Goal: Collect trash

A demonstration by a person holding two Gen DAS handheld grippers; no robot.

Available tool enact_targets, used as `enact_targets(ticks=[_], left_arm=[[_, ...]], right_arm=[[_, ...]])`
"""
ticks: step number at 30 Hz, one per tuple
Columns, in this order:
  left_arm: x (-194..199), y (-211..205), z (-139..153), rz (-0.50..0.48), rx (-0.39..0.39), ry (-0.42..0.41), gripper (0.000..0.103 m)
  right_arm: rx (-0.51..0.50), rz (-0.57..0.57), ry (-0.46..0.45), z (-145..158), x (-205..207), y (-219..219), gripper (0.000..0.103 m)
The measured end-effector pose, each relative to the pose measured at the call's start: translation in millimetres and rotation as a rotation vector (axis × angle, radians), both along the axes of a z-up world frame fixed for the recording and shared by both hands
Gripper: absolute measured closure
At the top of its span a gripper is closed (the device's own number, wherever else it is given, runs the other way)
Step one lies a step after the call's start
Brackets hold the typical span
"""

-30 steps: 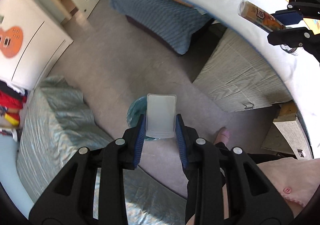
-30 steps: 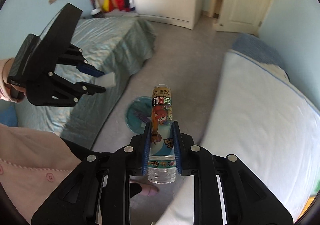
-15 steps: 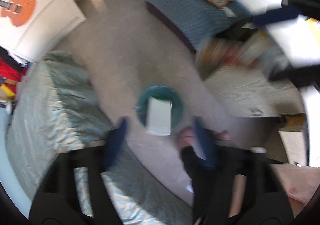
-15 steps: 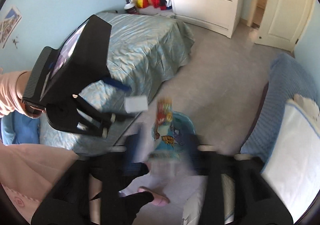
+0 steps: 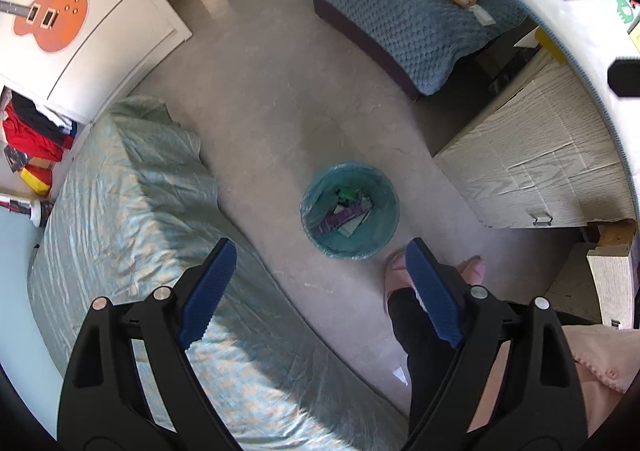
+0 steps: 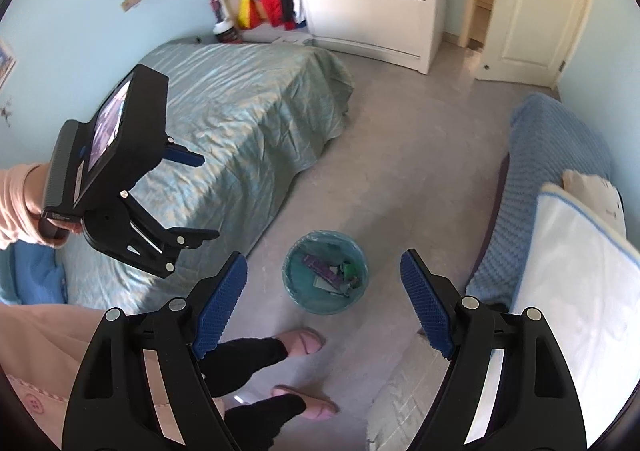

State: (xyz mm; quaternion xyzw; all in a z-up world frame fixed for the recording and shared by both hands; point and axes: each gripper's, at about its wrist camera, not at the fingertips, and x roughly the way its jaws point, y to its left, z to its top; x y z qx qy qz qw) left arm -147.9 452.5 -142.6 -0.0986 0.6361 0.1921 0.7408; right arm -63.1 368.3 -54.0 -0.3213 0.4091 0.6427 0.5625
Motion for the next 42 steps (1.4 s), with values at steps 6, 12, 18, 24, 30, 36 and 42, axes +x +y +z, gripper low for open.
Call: enact_targets(ticks=[6,12,18,24,30,36,42], left_arm=[[28,-23,21,-0.09,0.029,-0.052,0.018],[70,-62,41,-0.234,0.004,-0.105,0.013],[114,-121,62,-0.415,-0.017,-0.148,0.008],[153,-189,78,-0.574,-0.022,-0.191,0.007],[184,-262,87,-0.692,-0.042,-0.23,0.007],[204,-340,92,-0.821,-0.059,-0.252,0.007],[218,-406,95,-0.909,-0.083,-0.256,0.007]], right_arm=[[0.022,-0.146,-0.003,7,17,-39,0.018],[0.042,-0.367,-0.01,15,41,-103,0.015],[0.064,-0.585,-0.017,23,58,-181,0.013],[0.059,-0.767,-0.046,24,70,-263,0.013],[0.079,-0.904,-0.066,27,71,-336,0.013],[0.104,-1.04,-0.107,32,67,-413,0.013],[0.061,-1.187,-0.138,34,61,-483,0.013]])
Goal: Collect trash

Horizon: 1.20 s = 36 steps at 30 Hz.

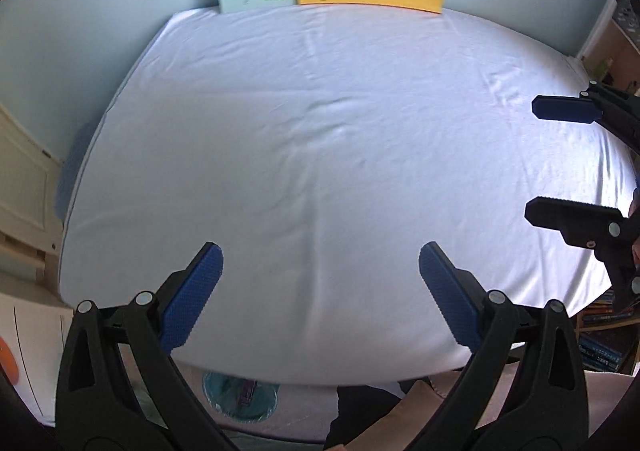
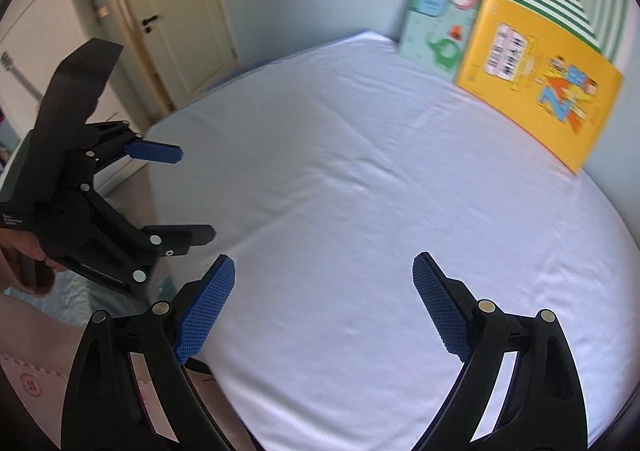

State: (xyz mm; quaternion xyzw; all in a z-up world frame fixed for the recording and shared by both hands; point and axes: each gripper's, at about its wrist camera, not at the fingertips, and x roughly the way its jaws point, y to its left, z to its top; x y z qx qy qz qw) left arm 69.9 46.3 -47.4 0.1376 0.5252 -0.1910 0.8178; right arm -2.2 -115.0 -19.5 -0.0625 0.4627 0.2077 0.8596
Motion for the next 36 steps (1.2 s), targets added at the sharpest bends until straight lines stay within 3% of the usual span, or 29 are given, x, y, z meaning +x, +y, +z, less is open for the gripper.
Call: enact_targets(ticks=[5,14,24,36], left_arm=[[8,-47,-3,-0.048,-0.011,0.011,0.007],[18,-102,-8,-0.164,0.023,0.011,0.007],[31,-120,-5,-0.239,0.011,0.021,0.007],[36,-121,-7,-0.269,0.01,0.021,0.007]], right_arm=[[-0.03,-0.116,0.0,-3,-10,-50,0.013],[-0.016,-0.336,0.013,-14,-28,-100,0.013],[0.046,-0.52,0.014,-19,-35,-119,0.013],[0.053,-0.575,0.016,-21,-35,-115,0.013]])
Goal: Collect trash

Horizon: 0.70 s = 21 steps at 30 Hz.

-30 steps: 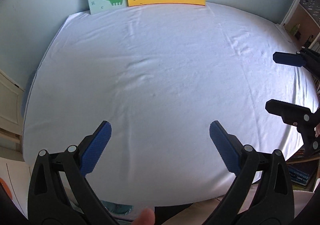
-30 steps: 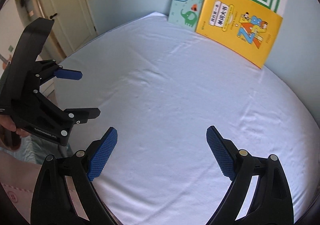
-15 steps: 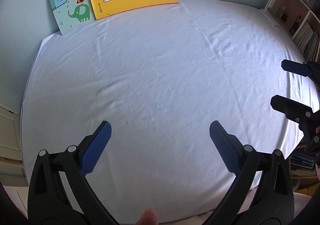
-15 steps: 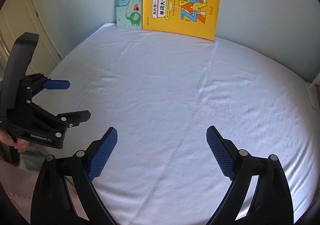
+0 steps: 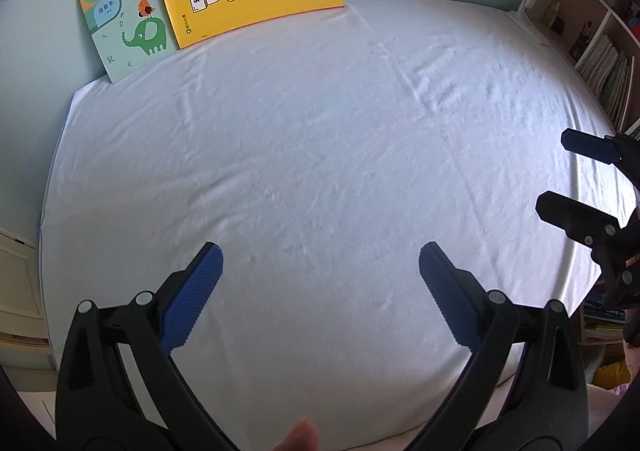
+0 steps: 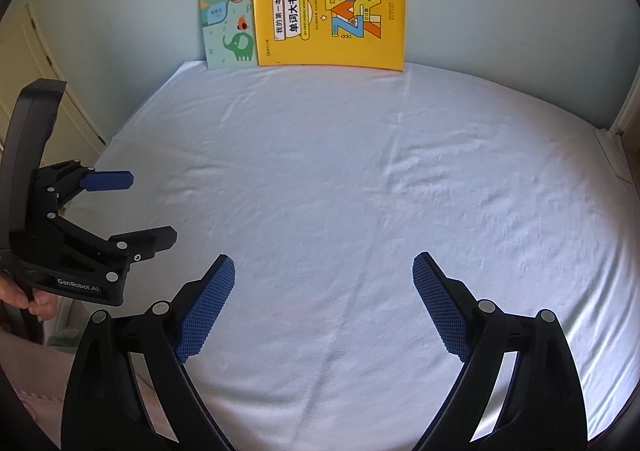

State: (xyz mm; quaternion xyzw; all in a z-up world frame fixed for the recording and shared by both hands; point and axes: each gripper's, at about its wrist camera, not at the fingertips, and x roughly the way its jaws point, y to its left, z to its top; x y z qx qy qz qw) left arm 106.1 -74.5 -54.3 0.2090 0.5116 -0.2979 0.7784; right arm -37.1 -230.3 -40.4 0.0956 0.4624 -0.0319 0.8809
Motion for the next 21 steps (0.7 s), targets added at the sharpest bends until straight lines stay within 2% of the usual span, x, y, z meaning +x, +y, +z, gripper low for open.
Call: enact_targets(ticks=[21], left_arm=[[6,-4,0,-0.015,-0.001,-0.012,0.007]], right_arm=[[-0.007,-0.025,0.011,-1,10,-8,0.013]])
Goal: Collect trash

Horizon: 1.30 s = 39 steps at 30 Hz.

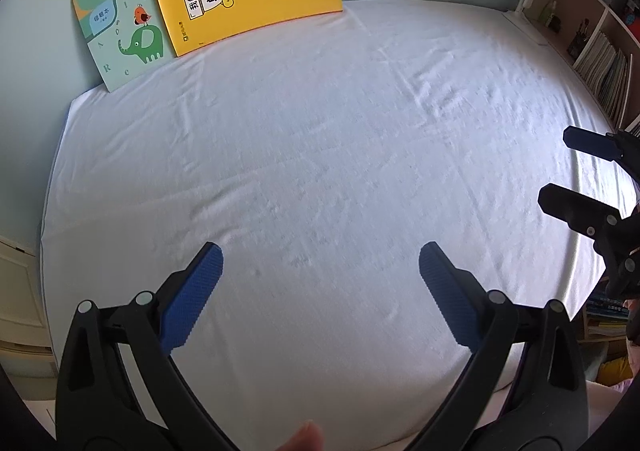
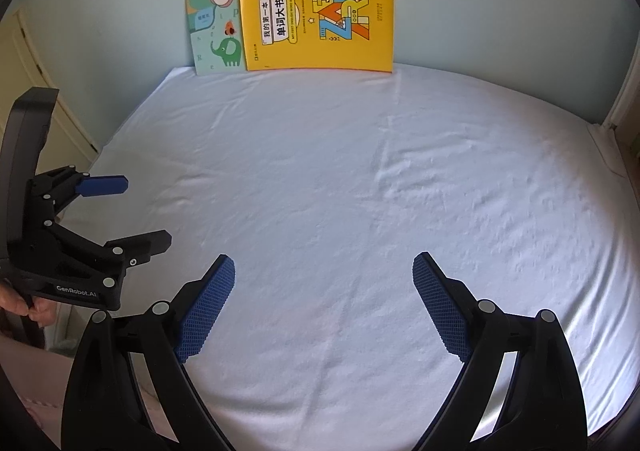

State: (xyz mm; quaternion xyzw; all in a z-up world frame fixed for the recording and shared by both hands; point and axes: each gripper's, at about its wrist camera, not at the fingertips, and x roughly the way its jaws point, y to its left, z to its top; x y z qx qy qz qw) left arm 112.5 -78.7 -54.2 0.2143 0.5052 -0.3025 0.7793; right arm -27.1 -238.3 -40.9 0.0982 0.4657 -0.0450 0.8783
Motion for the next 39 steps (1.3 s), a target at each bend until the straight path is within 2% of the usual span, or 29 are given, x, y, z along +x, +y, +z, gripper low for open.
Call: enact_targets(ticks=[39], left_arm=[[7.0,2.4,-3.4,-0.002,0.003,0.013,0.007]], right_arm=[[-0.012,0.005,0.009,1.6,3.9,-2.4,0.013]])
